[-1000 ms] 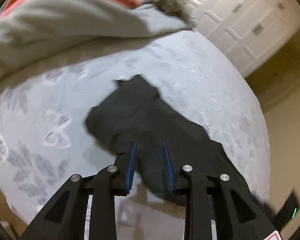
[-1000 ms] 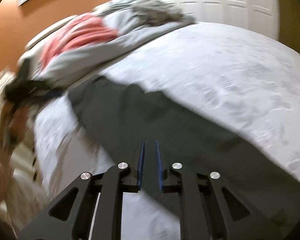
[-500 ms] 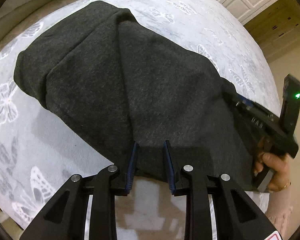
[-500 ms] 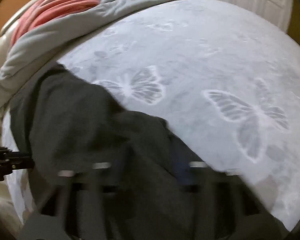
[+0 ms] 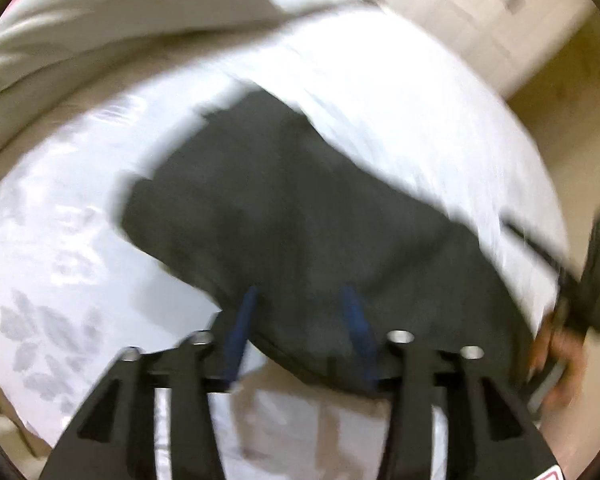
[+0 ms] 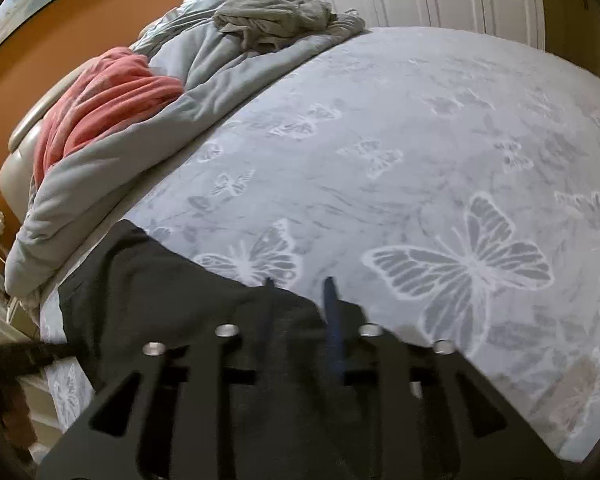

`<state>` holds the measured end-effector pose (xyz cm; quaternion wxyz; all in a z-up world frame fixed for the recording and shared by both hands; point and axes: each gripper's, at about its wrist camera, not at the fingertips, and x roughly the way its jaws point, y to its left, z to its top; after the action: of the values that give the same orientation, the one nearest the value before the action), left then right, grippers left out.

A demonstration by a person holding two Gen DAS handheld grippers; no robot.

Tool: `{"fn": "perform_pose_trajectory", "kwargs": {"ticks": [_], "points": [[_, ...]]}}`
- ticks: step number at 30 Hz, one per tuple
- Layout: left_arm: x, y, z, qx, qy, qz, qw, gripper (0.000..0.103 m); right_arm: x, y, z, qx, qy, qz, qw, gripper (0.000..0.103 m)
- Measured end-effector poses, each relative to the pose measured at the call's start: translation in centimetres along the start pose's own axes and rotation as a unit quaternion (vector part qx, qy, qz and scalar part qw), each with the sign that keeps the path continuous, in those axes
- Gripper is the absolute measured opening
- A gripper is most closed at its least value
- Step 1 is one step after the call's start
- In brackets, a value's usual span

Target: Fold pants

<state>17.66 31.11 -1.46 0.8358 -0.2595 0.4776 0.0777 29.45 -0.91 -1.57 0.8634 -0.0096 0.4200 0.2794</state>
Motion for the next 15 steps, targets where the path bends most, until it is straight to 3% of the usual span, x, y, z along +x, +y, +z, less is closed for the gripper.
{"fn": "perform_pose_trajectory", "kwargs": {"ticks": [2,4,6,8,9,11,14,15], "points": [[-0.8,2.8,1.4,-0.05,-0.014,-0.016,0.9985,0.048,-1.2,1.1,-0.8,-0.016,-0.006,0.009,1.0,0.028],[-1.3,5.5,1.3,-0.095,-0.025,-0.008,0.9951,0.048,-3.3,1.8,-2.6,-0.043,-0.003,0.018,0.999,0.028],[0.6,6.8,1.6,-0.098,0.001,0.022,0.9949,0.048,-4.7,2.6,-4.9,-0.07,0.015,0.002,0.997,0.027],[3.4,7.8,1.3,-0.104,0.046,0.024,0.9932,0.051,-7.0,2.1,-8.0,-0.084,0.039,-0.041,0.995,0.027],[3.6,8.1,1.4,-0.116,0.043,0.02,0.9921,0.051,-8.5,1.2,-9.2,-0.076,0.043,-0.054,0.995,0.027],[2.4,8.1,2.1,-0.128,0.026,0.026,0.9911,0.051,-12.3,-1.6,-11.2,-0.044,0.037,-0.096,0.994,0.028],[-0.6,6.6,2.6,-0.099,-0.06,0.069,0.9909,0.045,-18.7,-7.2,-14.4,0.032,0.003,-0.171,0.985,0.045],[-1.5,6.1,2.8,-0.088,-0.079,0.073,0.9903,0.045,-20.4,-8.8,-15.5,0.054,-0.005,-0.181,0.982,0.047]]}}
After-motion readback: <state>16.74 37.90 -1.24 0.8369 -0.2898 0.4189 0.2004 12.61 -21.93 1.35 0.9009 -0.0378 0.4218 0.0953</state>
